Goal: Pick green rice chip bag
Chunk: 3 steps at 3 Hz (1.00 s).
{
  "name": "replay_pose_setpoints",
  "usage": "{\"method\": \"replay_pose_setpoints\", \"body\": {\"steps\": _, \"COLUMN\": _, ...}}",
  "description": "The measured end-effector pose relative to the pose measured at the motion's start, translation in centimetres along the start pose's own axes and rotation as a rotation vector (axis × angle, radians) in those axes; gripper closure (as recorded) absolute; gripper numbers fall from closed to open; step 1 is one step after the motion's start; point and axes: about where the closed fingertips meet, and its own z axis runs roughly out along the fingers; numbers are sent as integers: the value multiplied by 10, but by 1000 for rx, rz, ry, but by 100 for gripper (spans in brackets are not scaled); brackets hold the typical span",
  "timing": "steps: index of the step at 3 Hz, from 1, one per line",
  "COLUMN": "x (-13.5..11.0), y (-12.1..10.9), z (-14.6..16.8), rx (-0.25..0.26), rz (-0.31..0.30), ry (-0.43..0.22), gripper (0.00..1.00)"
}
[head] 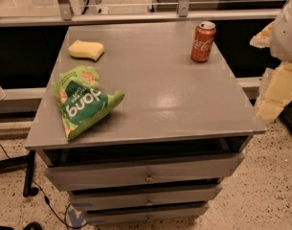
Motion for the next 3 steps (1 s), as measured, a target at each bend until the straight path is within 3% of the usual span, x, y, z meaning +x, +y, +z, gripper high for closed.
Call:
{"method": "replay_pose_setpoints", "body": {"steps": 1, "x": 0, "y": 0, "z": 0, "rx": 0, "rz": 0, "ry": 0, "gripper": 0}}
{"method": "replay_pose_setpoints", "body": {"steps": 2, "x": -9, "y": -1, "z": 1, "rx": -3, "rz": -5, "ry": -46, "gripper": 0}}
{"method": "replay_pose_setpoints", "body": {"steps": 3, "x": -56, "y": 6, "z": 17, "rx": -33, "rz": -17, "ry": -180, "gripper": 0}}
